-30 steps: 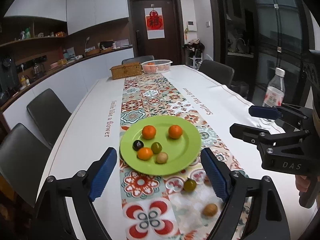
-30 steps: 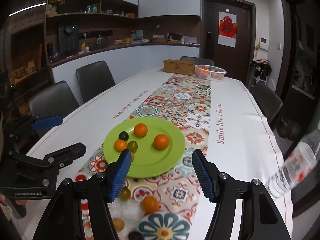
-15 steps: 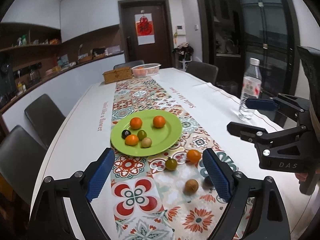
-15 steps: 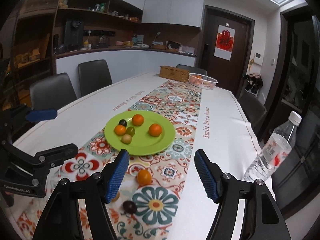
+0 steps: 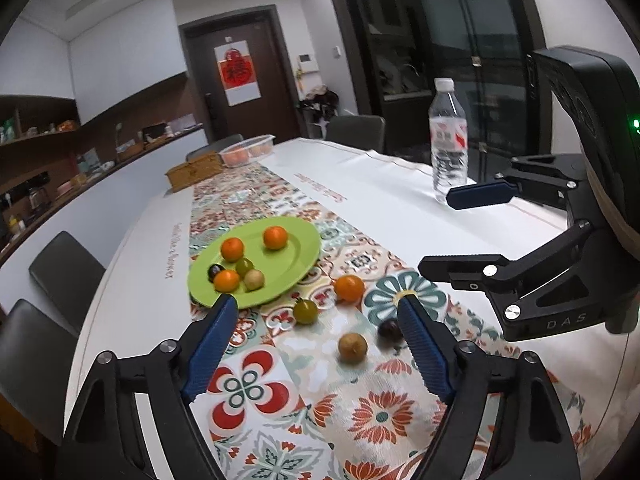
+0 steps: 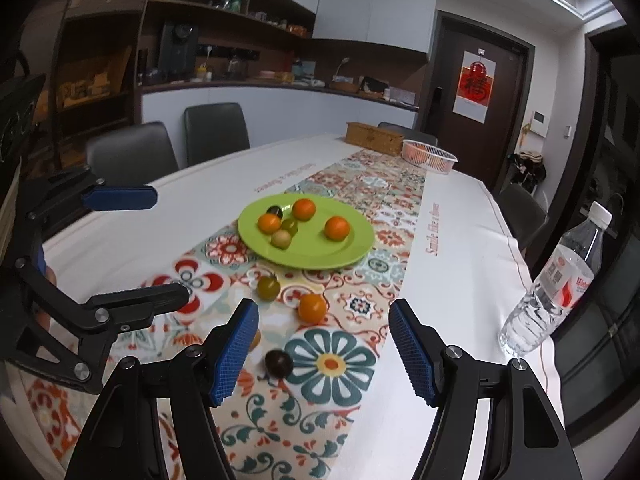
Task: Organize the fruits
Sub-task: 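Withdraw both tools from the plate toward the remaining fruits, then reach the left tool to the tan round fruit while the right tool reaches the dark plum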
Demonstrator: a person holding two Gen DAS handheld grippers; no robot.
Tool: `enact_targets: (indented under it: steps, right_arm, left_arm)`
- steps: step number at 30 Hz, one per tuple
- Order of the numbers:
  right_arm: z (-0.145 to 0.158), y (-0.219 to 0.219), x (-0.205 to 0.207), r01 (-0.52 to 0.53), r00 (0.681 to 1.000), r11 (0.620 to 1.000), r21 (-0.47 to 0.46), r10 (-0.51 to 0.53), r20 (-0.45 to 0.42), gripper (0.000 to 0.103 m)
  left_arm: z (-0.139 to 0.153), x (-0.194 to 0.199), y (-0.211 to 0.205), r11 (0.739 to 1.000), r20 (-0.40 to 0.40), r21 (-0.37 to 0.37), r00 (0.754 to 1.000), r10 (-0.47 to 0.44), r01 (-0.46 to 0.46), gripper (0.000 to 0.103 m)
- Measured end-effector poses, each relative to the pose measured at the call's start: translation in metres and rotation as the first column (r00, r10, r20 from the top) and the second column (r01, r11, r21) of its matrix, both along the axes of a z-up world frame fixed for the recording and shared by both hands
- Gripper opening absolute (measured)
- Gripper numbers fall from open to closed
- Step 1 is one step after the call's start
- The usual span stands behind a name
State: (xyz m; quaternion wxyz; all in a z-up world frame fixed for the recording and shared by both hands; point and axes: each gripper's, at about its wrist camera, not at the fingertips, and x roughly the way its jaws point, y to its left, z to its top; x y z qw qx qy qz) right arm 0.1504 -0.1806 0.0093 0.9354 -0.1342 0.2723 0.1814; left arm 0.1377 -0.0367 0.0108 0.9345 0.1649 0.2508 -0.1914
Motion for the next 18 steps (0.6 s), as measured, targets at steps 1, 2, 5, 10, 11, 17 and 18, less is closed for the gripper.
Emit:
enact_targets:
  steps: [1,2,5,10,11,17,18]
  right_arm:
    - [-0.004,0.001,0.000,-0.006,1.000,1.000,-0.007,0.006,-0.009,0.068]
    - [-0.006,0.001,0.000,-0.011,1.000,1.000,-0.011,0.011,-0.017,0.068]
    - [-0.015,0.005,0.000,-0.034,0.999,0.999,-0.034,0.033,-0.038,0.068]
    - [-0.030,0.014,0.002,-0.075,0.995,0.994,-0.075,0.069,-0.071,0.060]
    - [-0.034,0.015,0.003,-0.084,0.993,0.993,-0.081,0.077,-0.086,0.057]
    - [-0.053,0.020,0.012,-0.119,0.982,0.989,-0.087,0.104,-0.158,0.047]
    - [-0.056,0.021,0.014,-0.122,0.981,0.989,-0.088,0.106,-0.165,0.047]
  left_arm:
    - [-0.003,0.000,0.000,1.000,-0.005,0.001,1.000,-0.012,0.012,0.077]
    - [-0.005,0.001,0.000,1.000,-0.009,0.000,1.000,-0.023,0.023,0.075]
    - [-0.016,0.004,-0.002,0.998,-0.032,0.005,0.998,-0.061,0.061,0.067]
    - [-0.033,0.014,-0.003,0.995,-0.088,0.015,0.992,-0.096,0.098,0.059]
    - [-0.036,0.015,-0.003,0.995,-0.097,0.015,0.990,-0.100,0.102,0.059]
    - [-0.054,0.027,-0.005,0.992,-0.152,0.015,0.981,-0.123,0.126,0.052]
    - [-0.057,0.030,-0.006,0.992,-0.160,0.015,0.979,-0.125,0.129,0.052]
